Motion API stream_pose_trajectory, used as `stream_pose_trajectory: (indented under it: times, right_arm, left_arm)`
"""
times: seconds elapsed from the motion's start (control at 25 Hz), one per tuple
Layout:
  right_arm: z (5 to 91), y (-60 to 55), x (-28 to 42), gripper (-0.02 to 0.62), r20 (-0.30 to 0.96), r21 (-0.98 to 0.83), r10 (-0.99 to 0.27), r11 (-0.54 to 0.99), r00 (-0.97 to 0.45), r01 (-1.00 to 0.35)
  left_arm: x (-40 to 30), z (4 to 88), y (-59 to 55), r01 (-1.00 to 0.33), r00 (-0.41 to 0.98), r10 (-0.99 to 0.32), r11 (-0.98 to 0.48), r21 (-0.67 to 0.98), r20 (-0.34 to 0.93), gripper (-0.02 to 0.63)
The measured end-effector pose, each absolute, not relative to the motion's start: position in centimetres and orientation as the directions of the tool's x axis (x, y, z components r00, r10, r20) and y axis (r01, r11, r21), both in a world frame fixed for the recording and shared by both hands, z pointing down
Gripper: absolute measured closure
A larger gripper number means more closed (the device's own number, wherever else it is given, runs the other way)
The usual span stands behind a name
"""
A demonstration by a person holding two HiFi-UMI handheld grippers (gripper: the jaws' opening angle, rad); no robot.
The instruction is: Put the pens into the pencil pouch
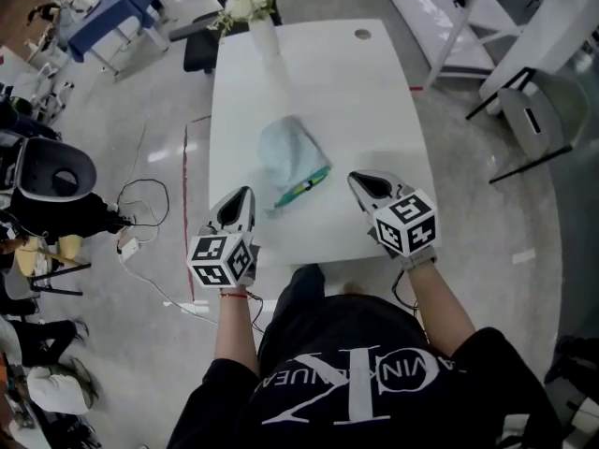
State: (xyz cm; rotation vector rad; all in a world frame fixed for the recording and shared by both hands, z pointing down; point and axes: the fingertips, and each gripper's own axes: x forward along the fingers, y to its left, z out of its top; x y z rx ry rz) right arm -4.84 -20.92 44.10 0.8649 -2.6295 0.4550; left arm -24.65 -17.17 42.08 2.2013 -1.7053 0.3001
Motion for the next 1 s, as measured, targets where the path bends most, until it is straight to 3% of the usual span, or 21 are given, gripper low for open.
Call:
stream_pose_trajectory:
  times: [0.32,1.0]
  right_arm:
    - [40.4,-21.3,-4.3,0.586,0.304,-0.128,-0.547,0.788,-0.78,-0.602]
    - [34.9,-21.1,-2.3,0.586,0.141,-0.105,-0.583,0.795,-0.8,-0.597]
  left_arm:
    - [-26.7,37.9,-15.7,-0.987,0.141,-0.965,-0.118,0.113,0.222,0.598]
    - [-28.9,31.6,-13.6,-1.0,-0.008,-0.999,0.008,0.015,0.047,0.598]
